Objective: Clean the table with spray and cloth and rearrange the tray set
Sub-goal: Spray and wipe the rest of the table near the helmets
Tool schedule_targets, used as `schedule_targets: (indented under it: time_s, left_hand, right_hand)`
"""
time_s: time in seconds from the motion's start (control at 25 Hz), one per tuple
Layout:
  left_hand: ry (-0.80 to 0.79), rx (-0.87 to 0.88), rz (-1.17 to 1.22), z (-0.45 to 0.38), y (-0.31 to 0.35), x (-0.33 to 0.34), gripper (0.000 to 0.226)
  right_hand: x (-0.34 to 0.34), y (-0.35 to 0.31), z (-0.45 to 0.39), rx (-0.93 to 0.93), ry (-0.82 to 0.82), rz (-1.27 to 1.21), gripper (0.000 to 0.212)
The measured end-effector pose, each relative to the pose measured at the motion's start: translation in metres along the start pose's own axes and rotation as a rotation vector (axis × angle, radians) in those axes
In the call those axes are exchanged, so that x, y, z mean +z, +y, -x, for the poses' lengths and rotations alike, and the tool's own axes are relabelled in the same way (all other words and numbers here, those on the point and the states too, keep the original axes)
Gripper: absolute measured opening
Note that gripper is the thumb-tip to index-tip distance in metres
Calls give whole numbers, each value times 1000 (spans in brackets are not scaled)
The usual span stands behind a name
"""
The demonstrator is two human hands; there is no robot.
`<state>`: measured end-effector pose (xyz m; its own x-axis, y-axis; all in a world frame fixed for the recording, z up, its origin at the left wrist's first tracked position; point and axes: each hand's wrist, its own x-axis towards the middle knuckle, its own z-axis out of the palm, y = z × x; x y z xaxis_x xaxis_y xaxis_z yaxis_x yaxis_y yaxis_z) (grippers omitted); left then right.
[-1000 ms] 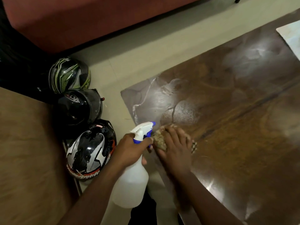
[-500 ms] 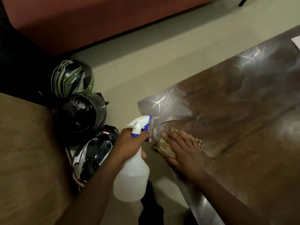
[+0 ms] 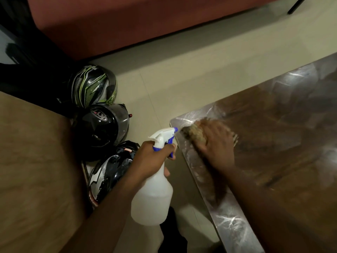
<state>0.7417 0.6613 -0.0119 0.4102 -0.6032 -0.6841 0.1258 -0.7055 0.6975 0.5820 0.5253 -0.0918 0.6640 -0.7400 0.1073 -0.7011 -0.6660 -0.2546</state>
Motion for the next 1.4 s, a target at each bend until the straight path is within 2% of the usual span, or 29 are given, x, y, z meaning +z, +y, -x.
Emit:
schedule_targets:
  time_s: [0.04,0.08,0.12,0.2,0.24,0.28,0.4,0.44,0.48,0.56,0.6,0.64,0.68,0.76,0.8,0.84,0.92,0.96,1.0,1.04,1.12,1.16,1.2,1.24,1.32,1.36,1.4]
  left_hand:
    - [-2,3,3,-2,1,0,27]
    - [-6,14,10,-4,3,1,30]
    - [-5,25,18,-7,5,1,32]
    - [9,36,30,-8,7,0,30]
    - [12,41,40,-7,7,-1,29]
    - [12,47,55,-6,7,-2,28]
    - [8,65,84,-6,5,-1,20]
    - [10,70,84,-7,6,1,19]
    - [10,72,87,-6,7,3,19]
    - [23,58,76,0,9,5,22]
    - [19,44,72,2,11,5,26]
    - [7,35,77,3,11,4,30]
    - [-7,34,86,4,11,4,34]
    - [-14,41,81,5,8,9,32]
    - [-9,39,69,7,7,14,29]
    - [-16,38,56,9,5,20,27]
    - [-28,42,53,16,-2,30,26]
    - [-32,42,50,20,-5,34,27]
    - [-37,36,43,24,-7,39,27]
    - [-39,28,46,30,-8,45,26]
    - [-24,24,43,39,-9,56,22]
    - [-17,31,32,45,-8,64,20]
    - [-11,41,23,51,-8,74,19]
    - [0,46,17,57,-9,83,19]
    - [25,34,8,74,-10,99,20]
    - [34,24,7,83,-10,105,21]
    - [39,20,7,91,-11,111,21]
  right_hand:
    - [1,-6,-16,200,36,-20,52]
    - [2,-22,-30,319,53,-63,53]
    - [5,-40,-33,287,55,-79,53]
    - [14,-46,-15,-52,35,-88,55]
    - [11,-28,-6,-170,-1,-62,57]
    - [3,-2,-6,-160,-29,-39,60]
    - [-5,29,-46,306,56,29,62]
    - [1,12,-57,356,73,40,59]
    - [7,-10,-58,281,62,26,55]
    - [15,-31,-33,-82,29,-51,52]
    - [12,-19,-15,-260,-6,-45,52]
    - [4,3,-5,-328,-28,-32,54]
    - [-4,24,-3,-216,-7,-30,56]
    - [-13,34,-5,275,55,-15,57]
    - [-12,20,1,382,65,-37,56]
    - [-11,3,16,307,44,-43,54]
    - [-9,-10,74,-154,-28,-64,53]
    - [-15,6,99,-336,-84,-47,53]
    - [-25,30,111,-386,-108,-23,54]
    - [-31,50,112,-291,-86,-10,55]
    - [-33,57,96,140,-9,62,53]
    - [-30,40,89,287,15,54,52]
    - [-30,22,92,269,-16,-1,53]
    - [-27,11,110,122,-50,-52,54]
    - [-31,23,172,-291,-113,-67,55]
    - [-40,49,196,-376,-126,-40,57]
    - [-48,77,208,-341,-116,-12,58]
